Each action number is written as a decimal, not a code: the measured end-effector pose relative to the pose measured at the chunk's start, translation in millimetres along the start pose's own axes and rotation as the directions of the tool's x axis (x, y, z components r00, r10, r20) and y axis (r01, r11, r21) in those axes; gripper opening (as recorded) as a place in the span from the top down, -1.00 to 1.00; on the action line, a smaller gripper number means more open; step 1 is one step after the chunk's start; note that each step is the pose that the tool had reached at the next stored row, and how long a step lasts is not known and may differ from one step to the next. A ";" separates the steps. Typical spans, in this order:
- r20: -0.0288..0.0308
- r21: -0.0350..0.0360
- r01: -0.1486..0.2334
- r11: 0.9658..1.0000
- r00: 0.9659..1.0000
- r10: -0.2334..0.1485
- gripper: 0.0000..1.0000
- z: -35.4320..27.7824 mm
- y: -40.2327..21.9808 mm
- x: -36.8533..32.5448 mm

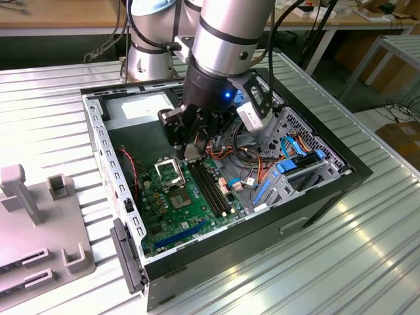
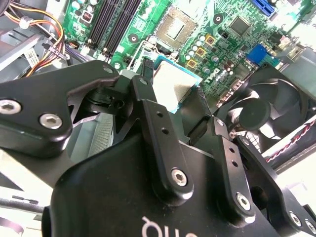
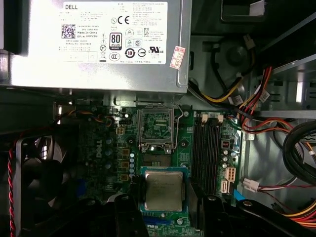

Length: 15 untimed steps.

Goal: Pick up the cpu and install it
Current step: 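Place the cpu into insertion slot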

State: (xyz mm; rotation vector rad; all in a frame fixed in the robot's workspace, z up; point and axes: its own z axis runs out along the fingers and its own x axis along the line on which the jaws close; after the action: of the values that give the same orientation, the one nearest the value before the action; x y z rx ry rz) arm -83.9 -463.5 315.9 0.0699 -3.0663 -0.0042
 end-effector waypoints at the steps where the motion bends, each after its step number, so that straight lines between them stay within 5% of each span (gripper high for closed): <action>1: 0.000 0.000 0.000 1.000 1.000 0.000 0.06 0.5 0.0 0.0; 15: 0.000 0.000 0.000 1.000 1.000 0.000 0.06 8.0 -0.7 -0.5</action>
State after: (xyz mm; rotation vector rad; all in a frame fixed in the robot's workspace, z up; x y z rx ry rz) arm -83.9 -464.1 307.9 0.0699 -3.0663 -0.0041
